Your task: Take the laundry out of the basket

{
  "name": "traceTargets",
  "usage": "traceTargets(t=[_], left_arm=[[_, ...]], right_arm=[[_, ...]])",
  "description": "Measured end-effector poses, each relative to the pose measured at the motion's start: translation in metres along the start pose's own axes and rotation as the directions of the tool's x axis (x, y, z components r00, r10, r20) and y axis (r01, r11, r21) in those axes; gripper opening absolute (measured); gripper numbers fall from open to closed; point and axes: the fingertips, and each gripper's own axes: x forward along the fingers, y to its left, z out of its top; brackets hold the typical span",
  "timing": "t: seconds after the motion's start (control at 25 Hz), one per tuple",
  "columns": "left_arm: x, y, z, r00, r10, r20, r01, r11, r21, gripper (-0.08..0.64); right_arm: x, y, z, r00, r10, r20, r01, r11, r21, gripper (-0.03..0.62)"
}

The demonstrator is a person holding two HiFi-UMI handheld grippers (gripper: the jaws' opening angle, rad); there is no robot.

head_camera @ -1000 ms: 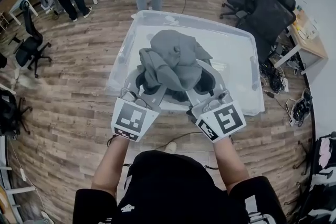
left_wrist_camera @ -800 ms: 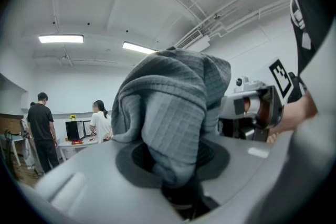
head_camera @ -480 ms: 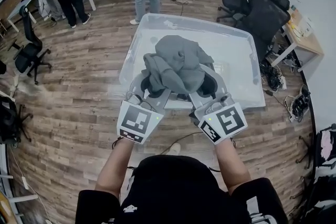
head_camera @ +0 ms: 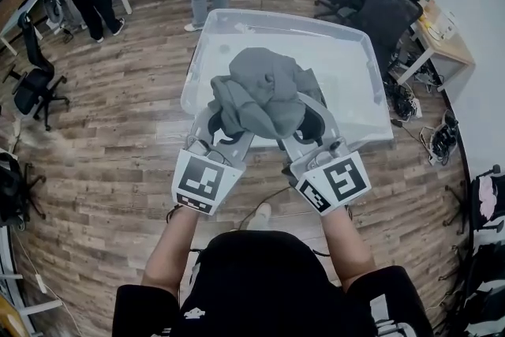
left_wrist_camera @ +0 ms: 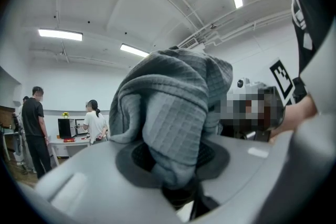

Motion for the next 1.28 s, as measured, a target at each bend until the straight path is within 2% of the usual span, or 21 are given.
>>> traceTargets(t=[0.56,0.92,1.28], left_arm=[[-0.066,-0.037,0.003,0.999,-0.036,0.035,0.037,0.999,-0.028,0.115],[-0.093,-0.054,0.003,0.997,-0.061,0.037,0.062,0.997,-0.04,0.115],[-0.107,-0.07,0.004,0.999,-0.043,0.029,0.044,0.997,-0.062,0.115]], right_arm=[[-0.047,0.061,0.005,0.999,-0.036,-0.014,0.036,0.999,0.007,0.127],[-0.069,0.086,0.007,0.998,-0.052,-0.022,0.053,0.998,0.021,0.127],[-0.086,0.096,0.007,0.999,-0.032,-0.033,0.034,0.998,0.046,0.129]])
